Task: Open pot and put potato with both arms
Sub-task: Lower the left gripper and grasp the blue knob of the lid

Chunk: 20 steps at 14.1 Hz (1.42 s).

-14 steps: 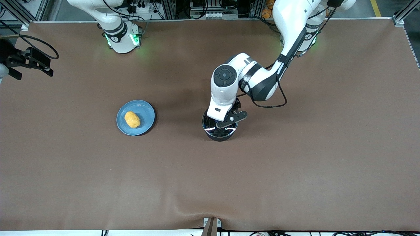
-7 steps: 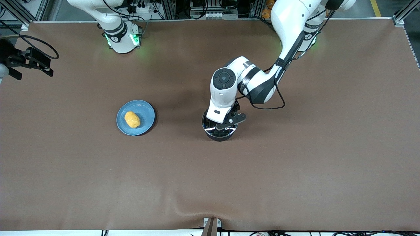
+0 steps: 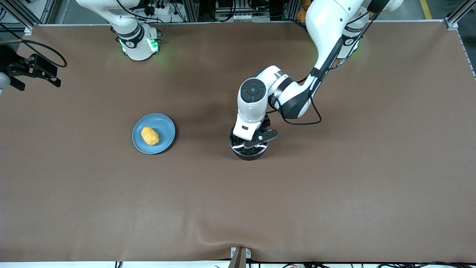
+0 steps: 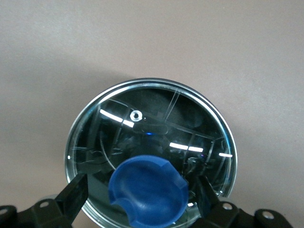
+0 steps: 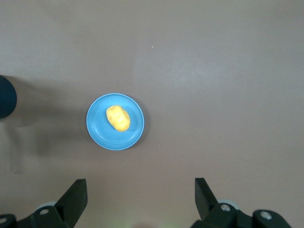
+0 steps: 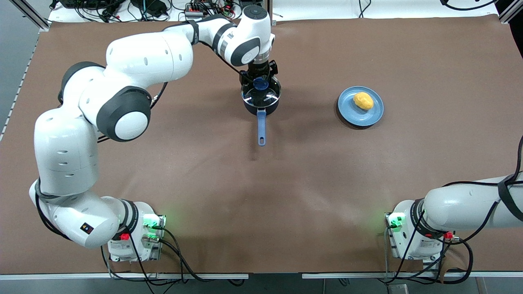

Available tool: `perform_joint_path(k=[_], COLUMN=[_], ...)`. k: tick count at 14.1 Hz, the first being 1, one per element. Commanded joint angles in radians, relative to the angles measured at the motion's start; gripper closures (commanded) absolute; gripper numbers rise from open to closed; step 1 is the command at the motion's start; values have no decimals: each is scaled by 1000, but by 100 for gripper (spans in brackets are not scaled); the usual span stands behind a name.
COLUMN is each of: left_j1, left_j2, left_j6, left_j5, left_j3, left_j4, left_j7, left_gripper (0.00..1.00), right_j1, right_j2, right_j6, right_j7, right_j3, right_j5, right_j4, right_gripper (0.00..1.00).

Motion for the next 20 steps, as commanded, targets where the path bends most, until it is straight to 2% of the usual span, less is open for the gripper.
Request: perform_joint_path(k=[1, 10, 11, 12, 14, 15, 18, 20], left_j1=[-17, -23, -23, -23, -21, -21, -12, -5], left_j2=[19, 31, 29, 28, 29, 29, 14, -24], left_j6=[5, 5, 5, 5, 5, 5, -2, -27], left_j5=[32, 43, 42, 40, 42, 42, 40, 42], left_j3=[11, 8, 8, 8, 8, 8, 8, 8], left_j4=[28, 26, 26, 26, 26, 26, 26, 26], left_j7=[-37, -39, -39, -43, -75, -75, -75, -74], left_gripper=[0, 0, 5, 20, 56, 68, 84, 84], right_j1=[-11, -12, -12, -12, -12, -12, -14, -14], right_j2=[-5, -3, -3, -3, -3, -3, -3, -3], right_j6=[6, 7, 7, 7, 6, 7, 6, 7], right_j7=[-13, -13, -13, -13, -13, -13, -13, -11], right_j3=[4, 4, 4, 4, 4, 4, 4, 4], right_j5=[12, 12, 12, 12, 12, 12, 12, 14], right_j4=[-10, -10, -9, -10, -9, -9, -9, -7], right_gripper=[0, 0, 0, 0, 0, 0, 0, 0])
